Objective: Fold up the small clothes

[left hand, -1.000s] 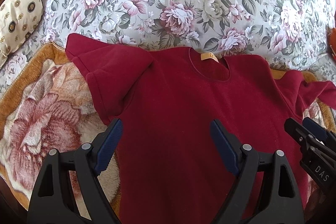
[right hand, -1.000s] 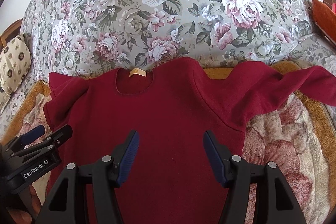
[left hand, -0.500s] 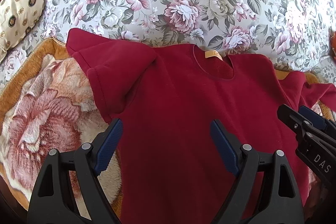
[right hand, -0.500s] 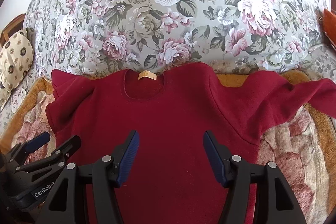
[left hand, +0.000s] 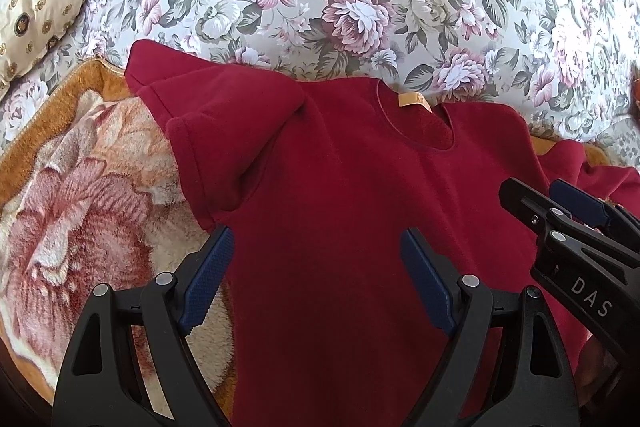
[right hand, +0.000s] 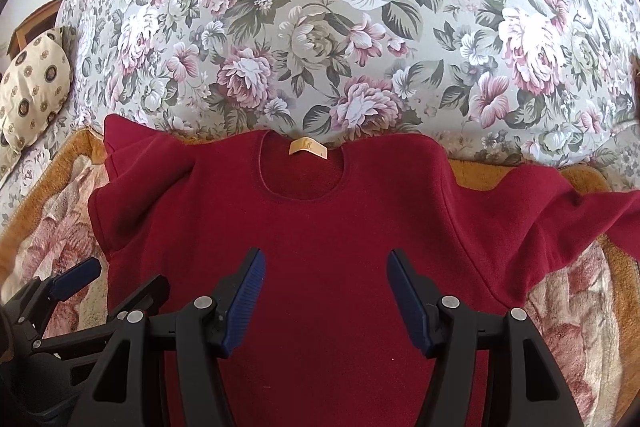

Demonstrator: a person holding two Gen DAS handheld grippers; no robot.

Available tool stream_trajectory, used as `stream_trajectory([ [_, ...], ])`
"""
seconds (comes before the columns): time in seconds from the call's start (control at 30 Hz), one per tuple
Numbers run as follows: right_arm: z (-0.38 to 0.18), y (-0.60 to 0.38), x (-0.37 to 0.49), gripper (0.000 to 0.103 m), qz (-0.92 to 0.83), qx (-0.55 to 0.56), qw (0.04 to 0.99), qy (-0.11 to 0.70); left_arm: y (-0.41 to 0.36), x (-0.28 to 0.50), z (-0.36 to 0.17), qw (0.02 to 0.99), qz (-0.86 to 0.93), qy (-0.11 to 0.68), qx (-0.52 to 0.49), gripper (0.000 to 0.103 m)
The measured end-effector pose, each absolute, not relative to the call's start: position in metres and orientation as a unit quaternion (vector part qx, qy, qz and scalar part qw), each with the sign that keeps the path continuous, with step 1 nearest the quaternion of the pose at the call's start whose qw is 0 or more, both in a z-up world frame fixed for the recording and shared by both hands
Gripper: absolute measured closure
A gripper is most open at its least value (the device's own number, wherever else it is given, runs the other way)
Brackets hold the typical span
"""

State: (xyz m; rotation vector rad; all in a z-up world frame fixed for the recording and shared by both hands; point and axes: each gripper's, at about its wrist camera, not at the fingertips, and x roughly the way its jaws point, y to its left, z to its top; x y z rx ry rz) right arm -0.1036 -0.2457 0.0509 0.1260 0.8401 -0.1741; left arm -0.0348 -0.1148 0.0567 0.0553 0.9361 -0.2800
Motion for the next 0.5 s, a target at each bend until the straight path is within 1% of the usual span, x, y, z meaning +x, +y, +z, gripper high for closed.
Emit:
stream_trajectory([
  [0.3,0.04,-0.247,-0.098,0.042,-0.09,0.061,0.903,0.415,-0.109,-0.03,0.053,0.881,-0.129,0.454,0.019,0.018],
  [0.5,0.044,-0.253,-0.094,0.042,-0.094,0.065,0.903,0.414,-0.104,-0.028,0.049,0.88,-0.126,0.458,0.017,0.018],
])
